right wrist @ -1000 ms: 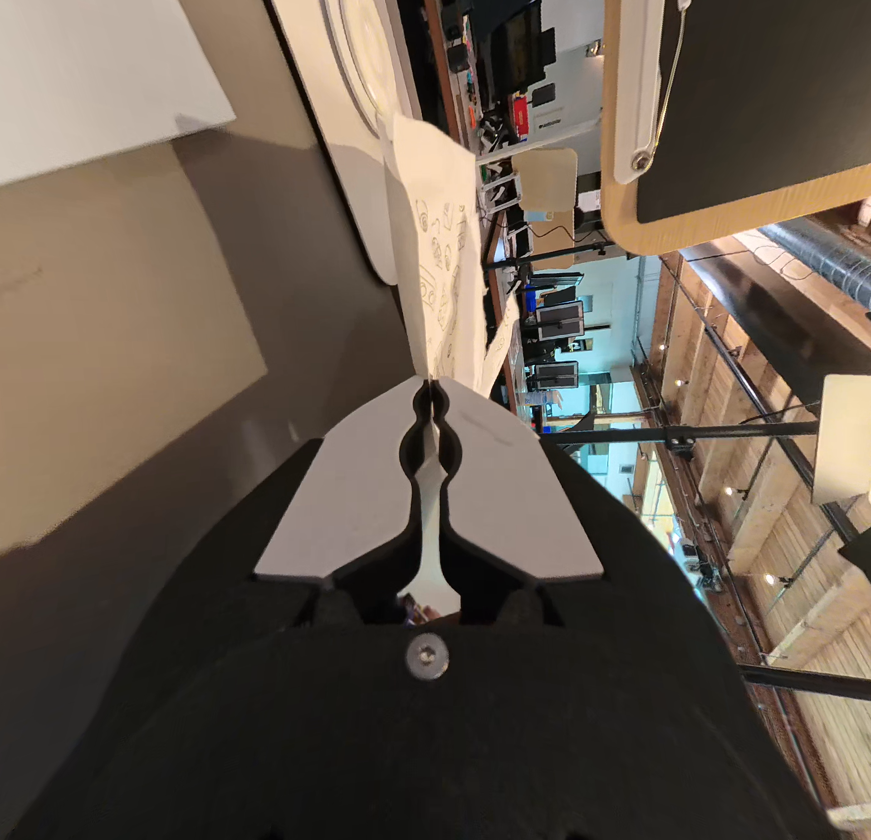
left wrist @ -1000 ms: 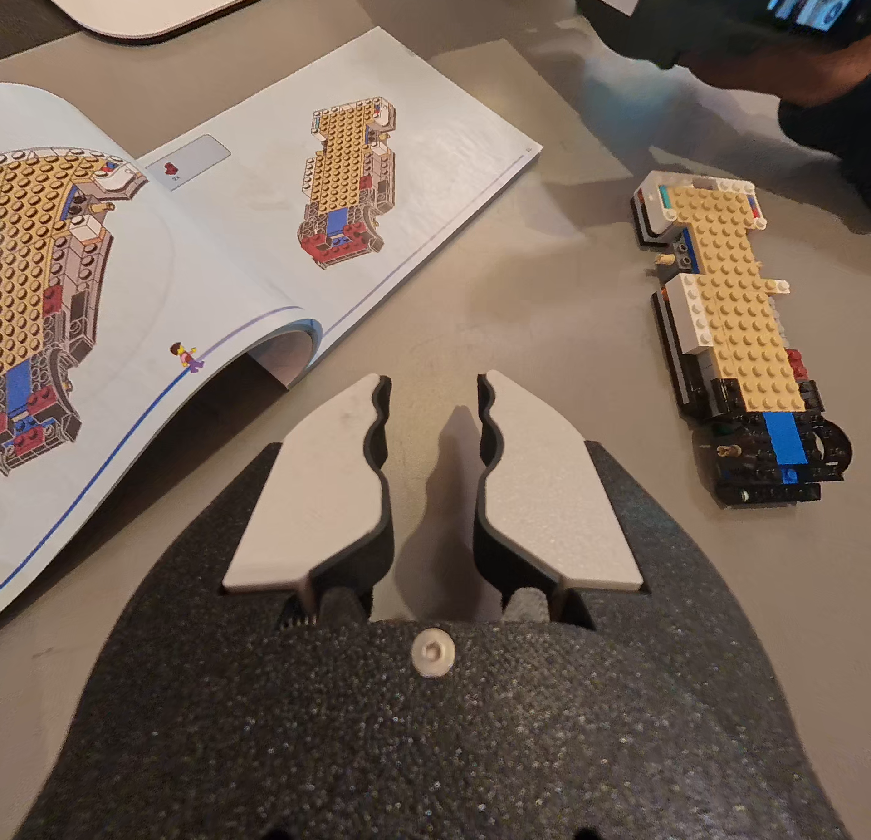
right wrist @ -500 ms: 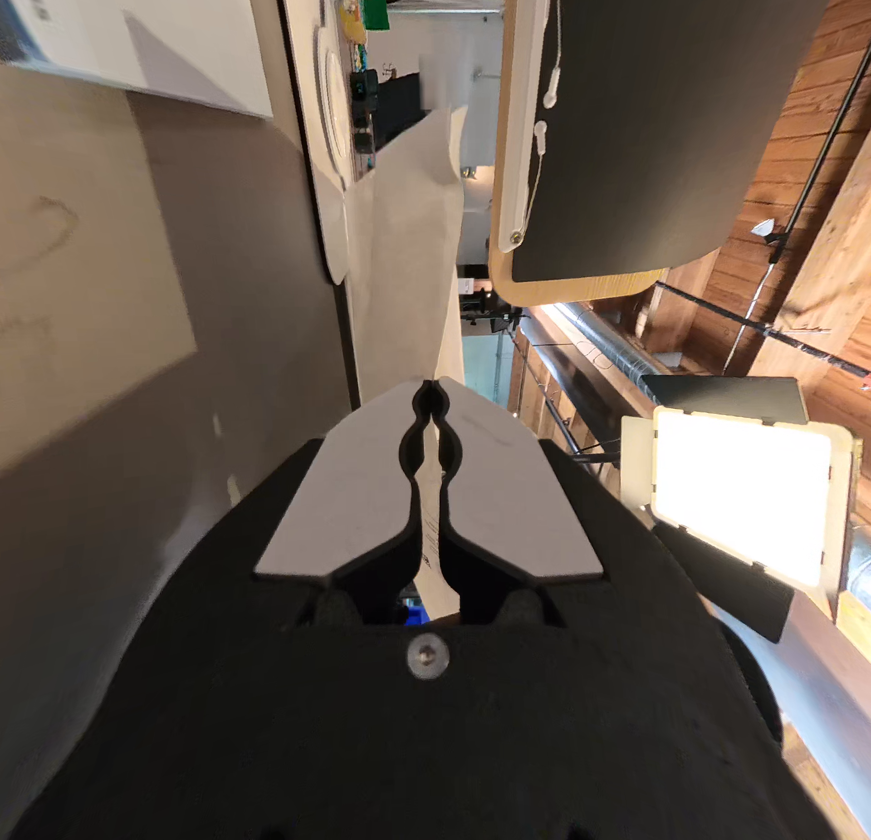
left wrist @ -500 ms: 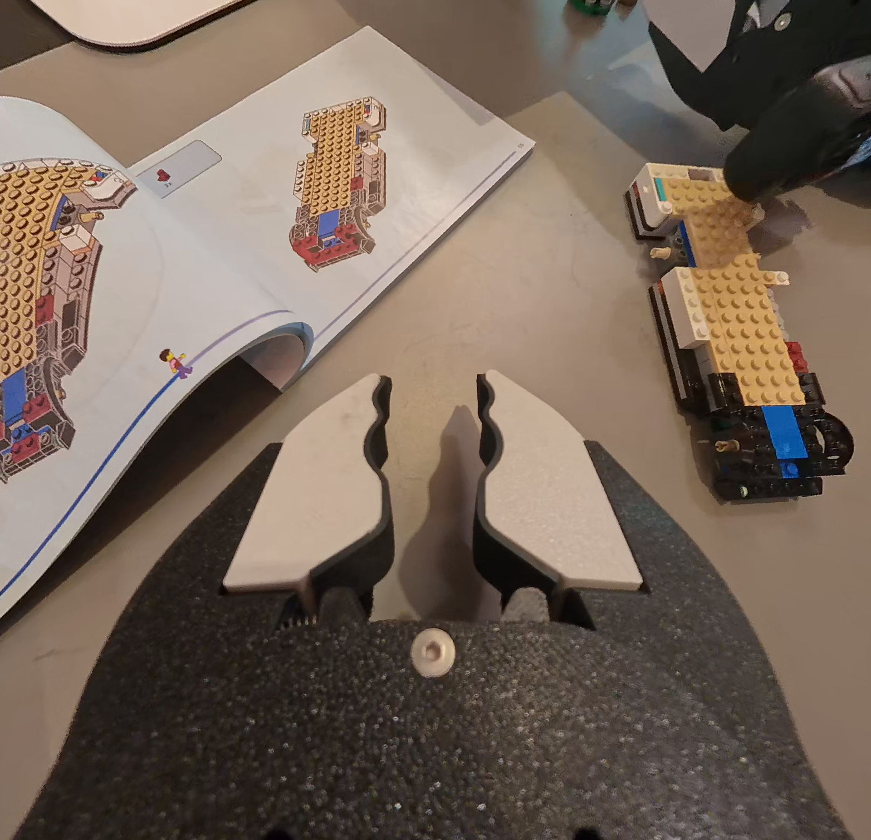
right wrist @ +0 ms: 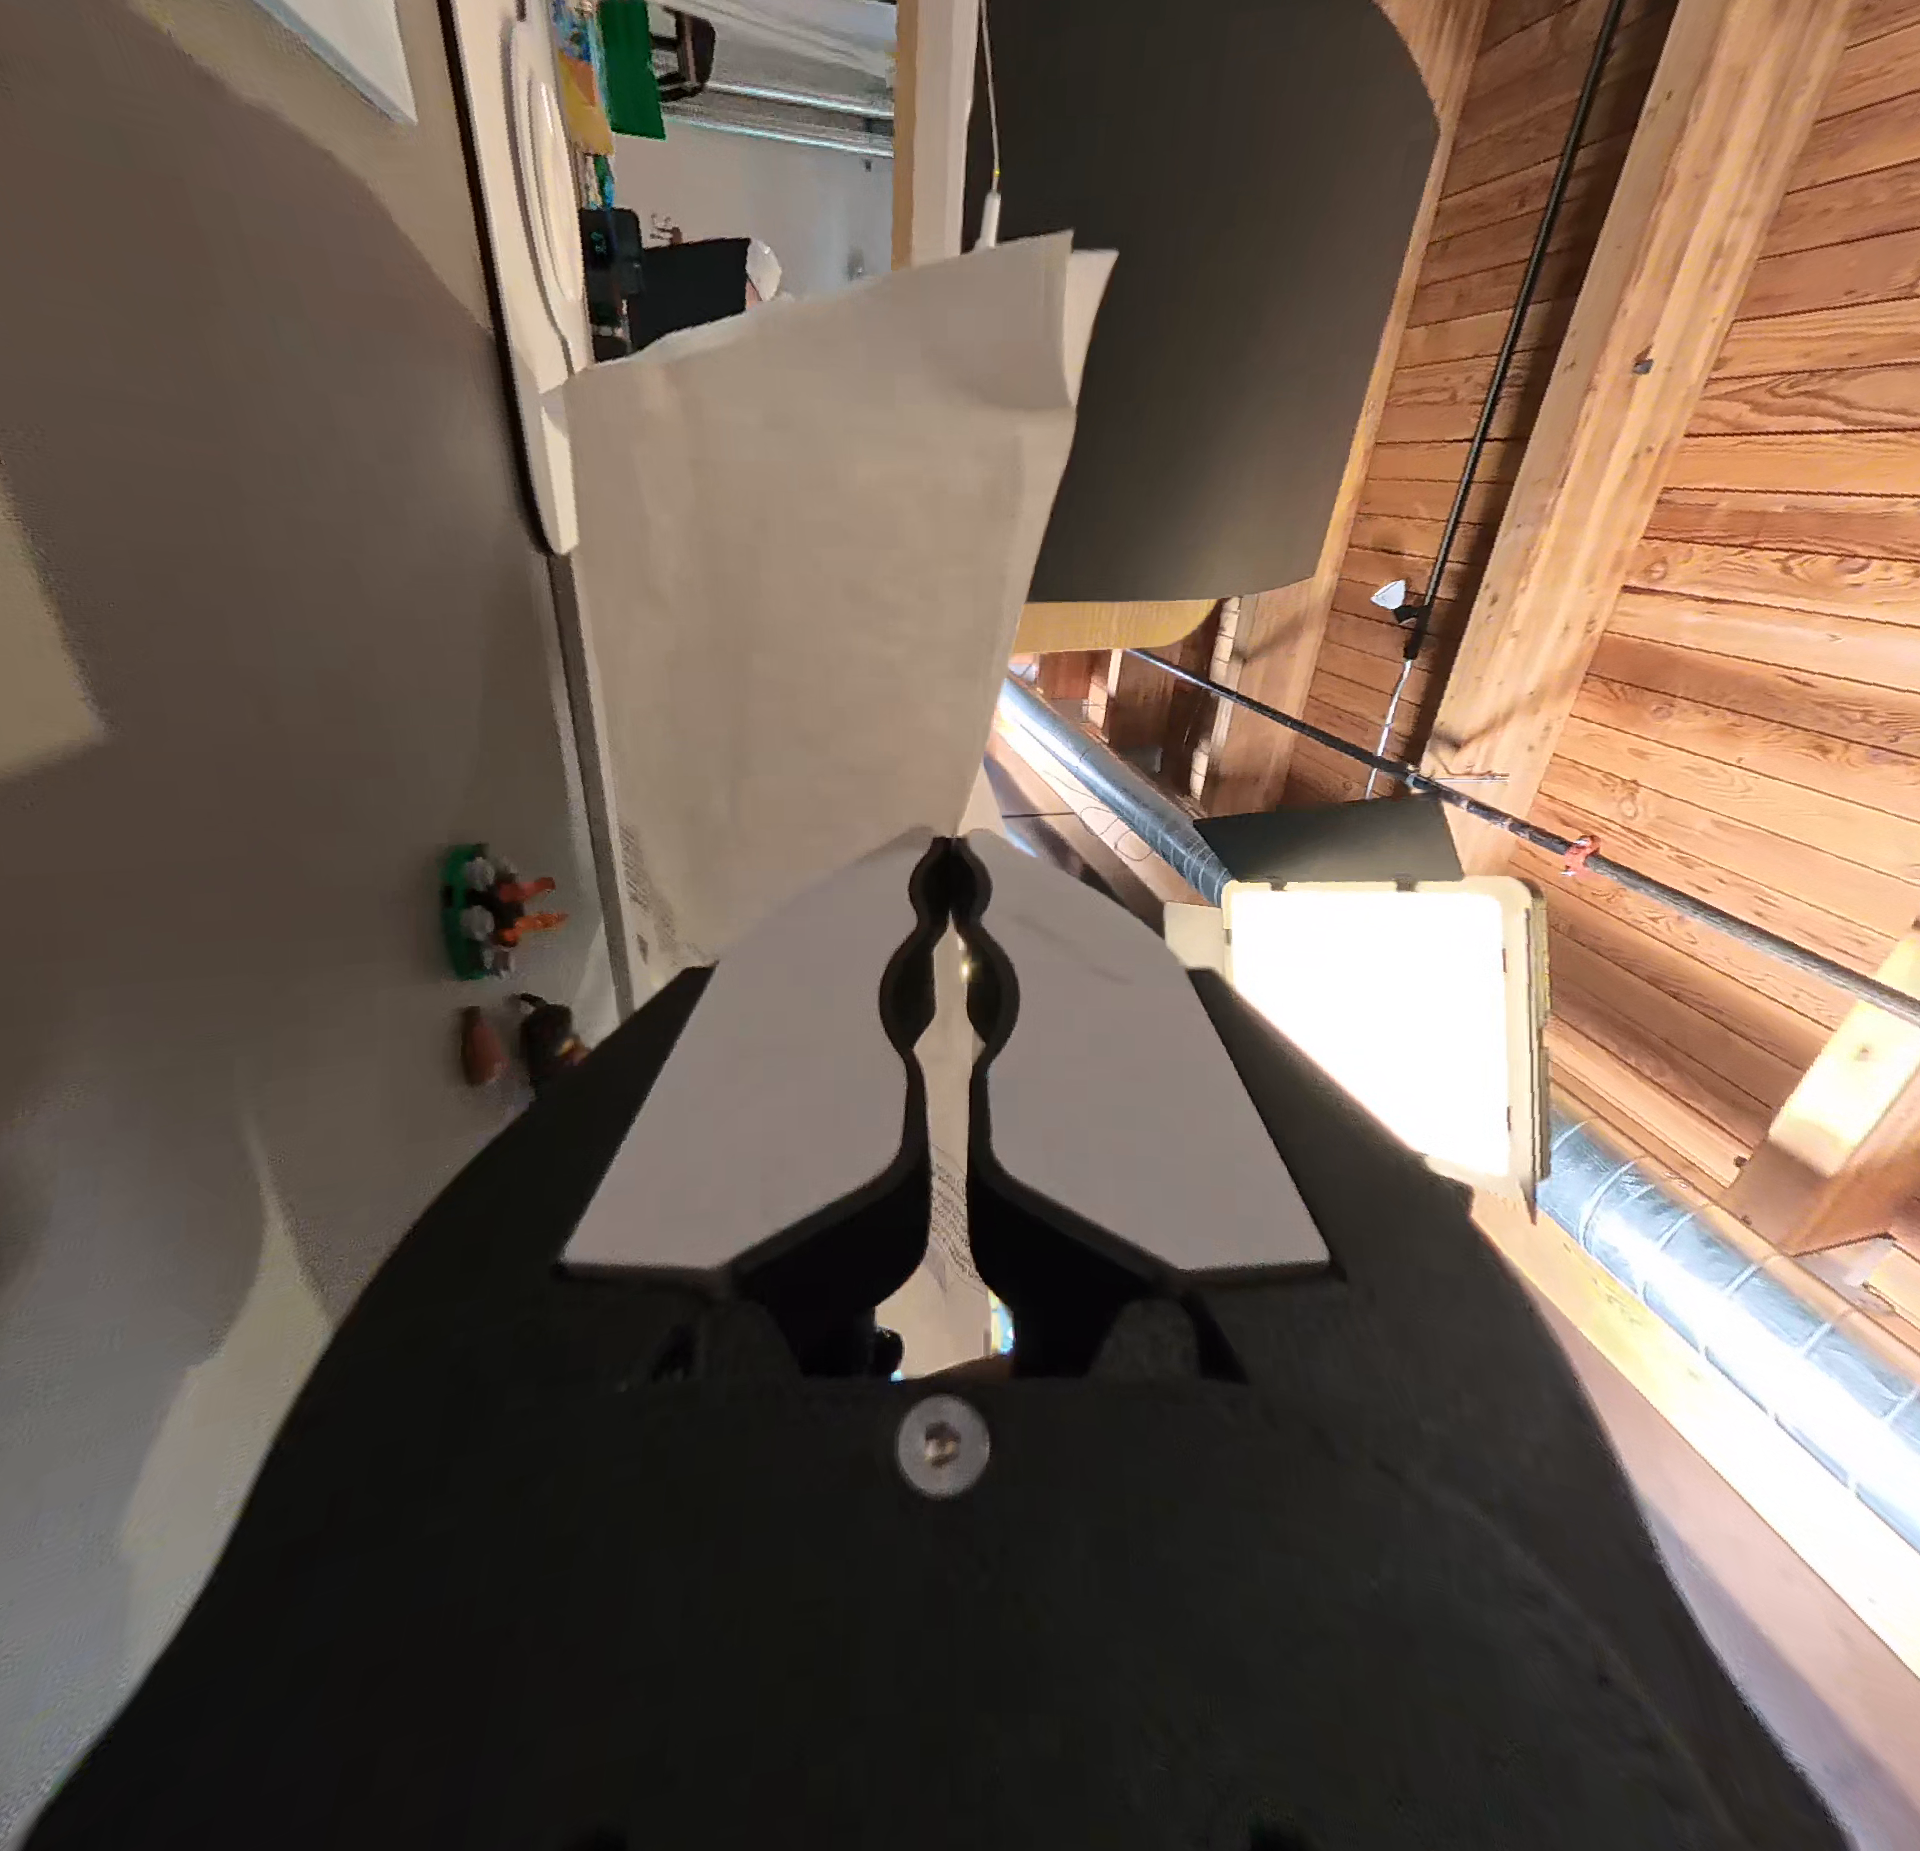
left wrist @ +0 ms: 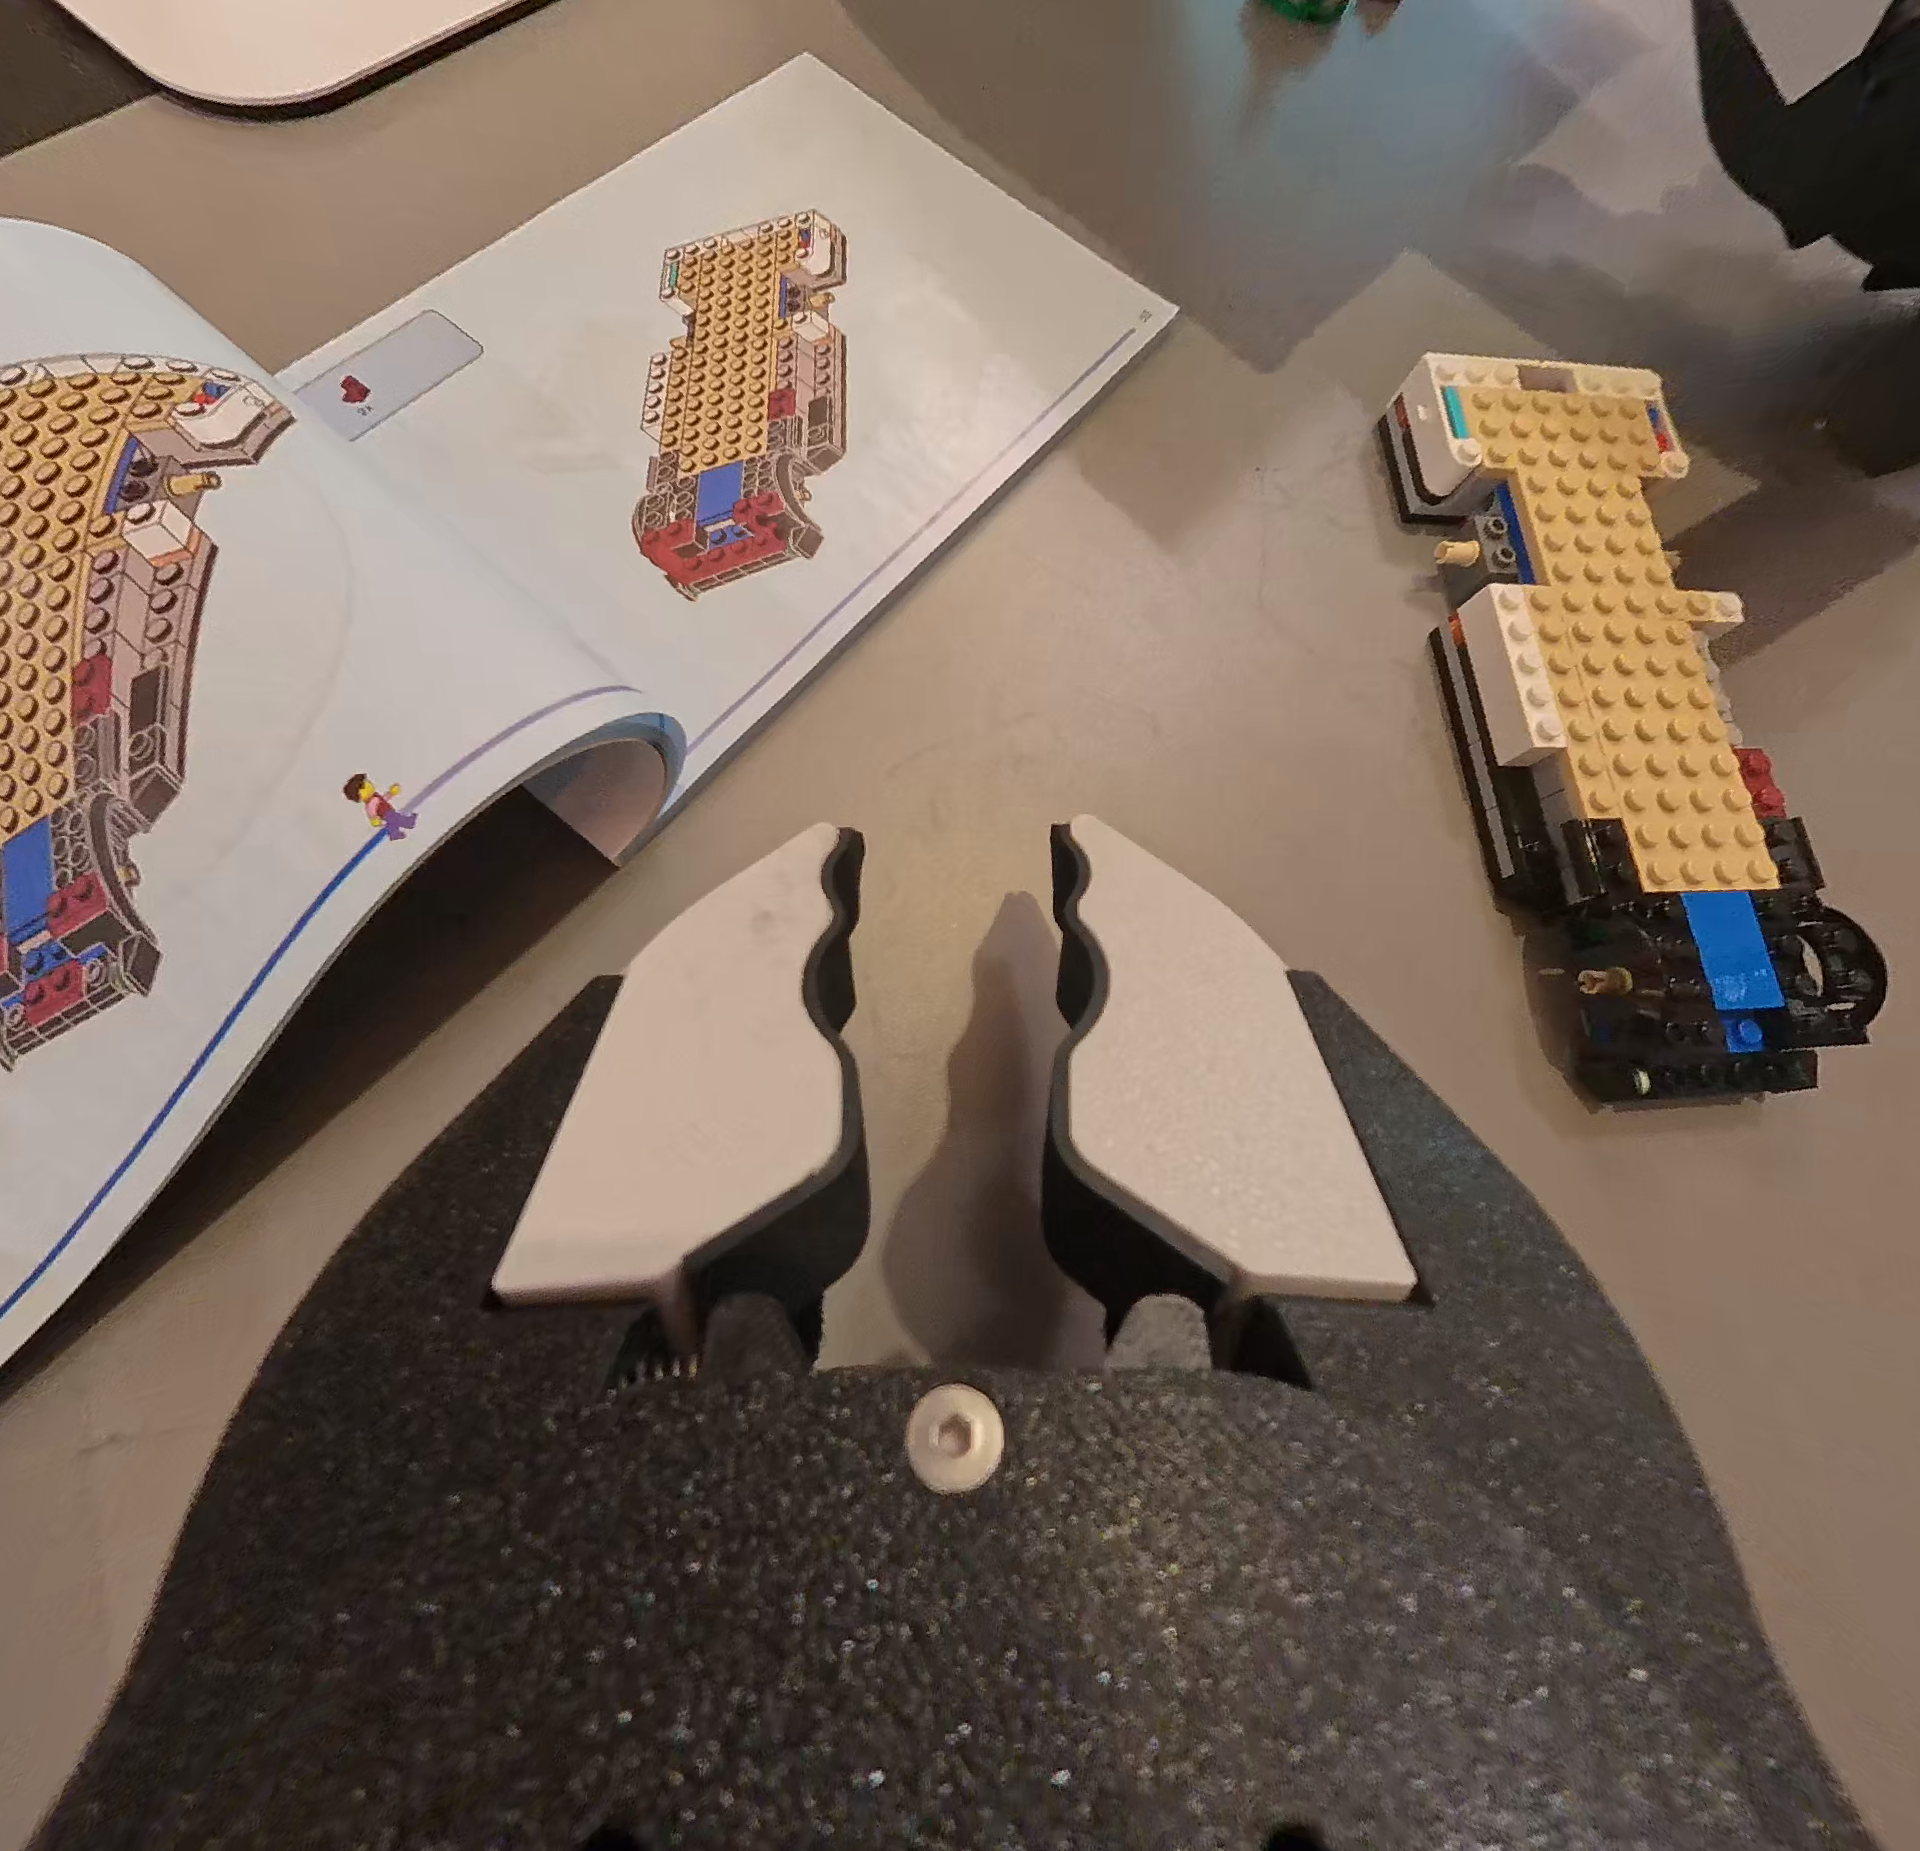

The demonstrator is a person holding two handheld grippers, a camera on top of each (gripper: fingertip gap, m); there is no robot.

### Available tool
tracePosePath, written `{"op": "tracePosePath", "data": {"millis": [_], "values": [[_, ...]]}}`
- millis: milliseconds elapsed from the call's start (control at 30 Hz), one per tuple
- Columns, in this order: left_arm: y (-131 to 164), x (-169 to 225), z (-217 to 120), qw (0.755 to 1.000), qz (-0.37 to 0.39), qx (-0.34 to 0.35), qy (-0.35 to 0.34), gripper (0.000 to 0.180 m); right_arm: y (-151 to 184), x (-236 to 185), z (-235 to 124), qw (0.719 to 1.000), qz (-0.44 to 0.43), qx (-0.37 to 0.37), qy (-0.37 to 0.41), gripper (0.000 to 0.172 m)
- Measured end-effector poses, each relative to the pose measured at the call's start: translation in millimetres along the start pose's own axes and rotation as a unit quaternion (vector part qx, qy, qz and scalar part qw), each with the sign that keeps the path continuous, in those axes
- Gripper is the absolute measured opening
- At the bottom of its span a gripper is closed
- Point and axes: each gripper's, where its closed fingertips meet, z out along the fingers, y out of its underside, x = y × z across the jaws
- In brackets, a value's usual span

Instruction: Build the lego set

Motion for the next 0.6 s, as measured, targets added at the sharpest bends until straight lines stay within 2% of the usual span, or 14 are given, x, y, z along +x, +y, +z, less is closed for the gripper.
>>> {"op": "tracePosePath", "data": {"millis": [400, 600], "values": [[-1.3, -0.2, -1.0, 1.000, -0.002, 0.003, 0.000, 0.036, 20.3, 42.0, -42.5, 0.998, -0.009, 0.007, 0.068, 0.000], [-2.6, 2.7, -1.0, 1.000, 0.002, 0.004, 0.001, 0.036, 18.5, 35.8, -66.1, 0.999, 0.007, 0.010, 0.044, 0.000]]}}
